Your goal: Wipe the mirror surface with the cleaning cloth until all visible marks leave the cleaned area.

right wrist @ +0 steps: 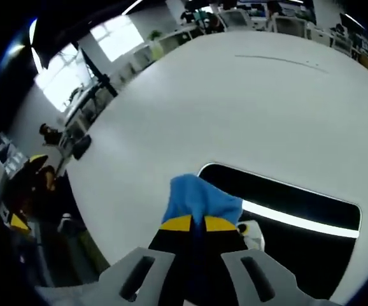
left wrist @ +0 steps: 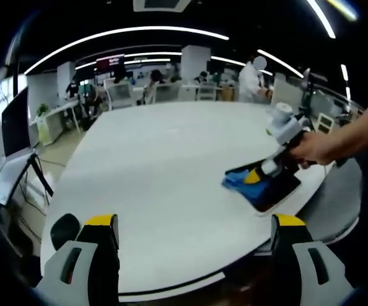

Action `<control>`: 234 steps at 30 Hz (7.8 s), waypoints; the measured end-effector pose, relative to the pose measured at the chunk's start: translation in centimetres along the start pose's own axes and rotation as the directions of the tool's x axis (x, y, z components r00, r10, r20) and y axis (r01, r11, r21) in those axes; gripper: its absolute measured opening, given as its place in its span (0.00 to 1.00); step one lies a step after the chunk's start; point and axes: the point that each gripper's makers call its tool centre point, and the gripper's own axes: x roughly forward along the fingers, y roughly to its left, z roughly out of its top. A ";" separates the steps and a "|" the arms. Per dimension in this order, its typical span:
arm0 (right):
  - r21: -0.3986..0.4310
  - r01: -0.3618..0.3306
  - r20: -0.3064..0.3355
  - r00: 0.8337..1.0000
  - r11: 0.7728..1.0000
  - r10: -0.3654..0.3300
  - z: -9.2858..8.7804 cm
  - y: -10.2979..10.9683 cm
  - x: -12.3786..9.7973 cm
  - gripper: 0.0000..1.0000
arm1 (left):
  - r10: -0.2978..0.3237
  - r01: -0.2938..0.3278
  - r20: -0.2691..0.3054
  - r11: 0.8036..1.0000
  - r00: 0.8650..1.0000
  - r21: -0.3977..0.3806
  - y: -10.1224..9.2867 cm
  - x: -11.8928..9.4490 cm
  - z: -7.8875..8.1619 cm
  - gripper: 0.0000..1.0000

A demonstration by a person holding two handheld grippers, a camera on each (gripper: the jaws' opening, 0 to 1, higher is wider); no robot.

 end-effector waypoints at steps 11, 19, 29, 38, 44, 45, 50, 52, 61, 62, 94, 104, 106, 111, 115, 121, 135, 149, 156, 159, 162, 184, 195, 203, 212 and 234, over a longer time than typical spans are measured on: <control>-0.020 0.020 0.016 1.000 1.000 -0.019 -1.3 -2.7 -1.7 0.00 | 0.011 -0.011 0.034 1.000 0.999 0.010 -0.2 0.2 0.9 0.99; 0.001 0.035 0.028 0.999 0.999 -0.035 -2.4 -5.2 -3.3 0.00 | -0.002 0.002 0.028 1.000 1.000 0.010 -0.7 0.5 0.7 0.99; 0.020 0.056 0.030 0.998 0.998 -0.057 -3.4 -7.3 -4.8 0.00 | -0.006 0.006 0.031 1.000 0.999 0.008 -1.0 0.6 0.7 0.99; 0.050 0.081 0.027 0.996 0.995 -0.082 -4.2 -9.6 -6.1 0.00 | -0.013 0.013 0.033 1.000 0.999 0.006 -1.3 0.9 0.8 0.99; 0.073 0.091 0.024 0.995 0.993 -0.093 -4.7 -11.0 -6.9 0.00 | -0.020 0.019 0.032 1.000 0.999 0.010 -1.5 1.1 0.8 0.99; 0.076 0.092 0.023 0.995 0.993 -0.094 -4.7 -11.2 -7.0 0.00 | -0.020 0.020 0.032 1.000 0.999 0.010 -1.5 1.1 0.9 0.99; 0.084 0.106 0.015 0.994 0.991 -0.107 -5.1 -12.5 -7.7 0.00 | -0.022 0.022 0.039 1.000 0.999 0.009 -1.6 1.4 1.2 0.99; 0.091 0.111 0.012 0.994 0.990 -0.113 -5.3 -13.0 -7.9 0.00 | -0.024 0.023 0.039 1.000 0.999 0.010 -1.7 1.4 1.2 0.99; 0.116 0.148 0.005 0.989 0.982 -0.150 -6.1 -15.3 -9.3 0.00 | -0.032 0.031 0.035 0.999 0.999 0.013 -1.9 1.6 1.1 0.99; 0.119 0.151 0.005 0.988 0.981 -0.153 -6.2 -15.4 -9.4 0.00 | -0.032 0.032 0.035 0.999 0.999 0.015 -2.0 1.6 1.1 0.99; 0.175 0.163 0.004 0.986 0.971 -0.167 -7.6 -15.2 -10.2 0.00 | -0.061 0.060 0.036 0.998 0.997 0.022 -2.8 2.3 1.7 1.00; 0.213 0.151 0.001 0.988 0.965 -0.155 -9.0 -14.3 -10.7 0.00 | -0.090 0.089 0.054 0.996 0.994 0.024 -3.8 2.8 1.8 1.00; 0.218 0.151 0.001 0.988 0.964 -0.155 -9.3 -14.2 -10.8 0.00 | -0.093 0.092 0.057 0.996 0.994 0.022 -3.9 2.8 1.8 1.00; 0.229 0.149 -0.006 0.988 0.962 -0.152 -9.8 -13.8 -11.0 0.00 | -0.092 0.090 0.066 0.996 0.994 0.025 -3.9 2.9 2.0 1.00; 0.235 0.149 -0.009 0.989 0.961 -0.151 -10.3 -13.6 -11.3 0.00 | -0.089 0.088 0.072 0.996 0.993 0.028 -3.8 3.0 2.1 1.00; 0.245 0.151 -0.021 0.988 0.958 -0.151 -10.9 -13.4 -11.5 0.00 | -0.093 0.091 0.068 0.995 0.993 0.037 -3.7 2.8 2.0 1.00; 0.265 0.151 -0.017 0.988 0.952 -0.152 -11.7 -12.9 -11.8 0.00 | -0.085 0.083 0.066 0.996 0.994 0.026 -3.3 3.1 1.9 1.00; 0.275 0.161 -0.022 0.987 0.948 -0.161 -11.6 -12.9 -11.7 0.00 | -0.080 0.077 0.060 0.996 0.995 0.050 -3.2 2.7 1.8 1.00; 0.269 0.167 -0.012 0.985 0.948 -0.170 -11.5 -12.7 -11.7 0.00 | -0.078 0.074 0.056 0.996 0.995 0.058 -3.2 2.6 1.8 1.00; 0.270 0.157 -0.007 0.987 0.950 -0.161 -11.3 -12.4 -11.5 0.00 | -0.082 0.079 0.054 0.995 0.995 0.064 -3.3 2.6 1.9 1.00; 0.255 0.150 -0.009 0.988 0.955 -0.153 -11.1 -11.9 -11.1 0.00 | -0.078 0.075 0.056 0.996 0.995 0.056 -3.1 2.7 2.0 1.00; 0.183 0.093 -0.021 0.996 0.979 -0.090 -9.0 -7.2 -8.1 0.00 | -0.073 0.071 0.046 0.996 0.996 0.045 -3.0 2.1 1.2 1.00; 0.163 0.059 -0.031 0.998 0.985 -0.055 -7.9 -4.9 -6.6 0.00 | -0.065 0.064 0.041 0.997 0.997 0.041 -2.7 2.0 0.8 1.00; 0.131 0.038 -0.039 0.999 0.991 -0.033 -7.1 -3.1 -5.5 0.00 | -0.061 0.060 0.040 0.998 0.997 0.037 -2.6 1.9 0.6 1.00; 0.081 0.025 -0.058 0.998 0.996 -0.020 -6.2 -1.0 -4.1 0.00 | -0.065 0.064 0.034 0.997 0.997 0.031 -2.6 1.9 0.2 1.00; 0.038 -0.033 -0.084 0.996 0.999 0.036 -4.8 2.1 -2.2 0.00 | -0.069 0.069 0.017 0.997 0.997 0.025 -2.2 2.3 -0.4 1.00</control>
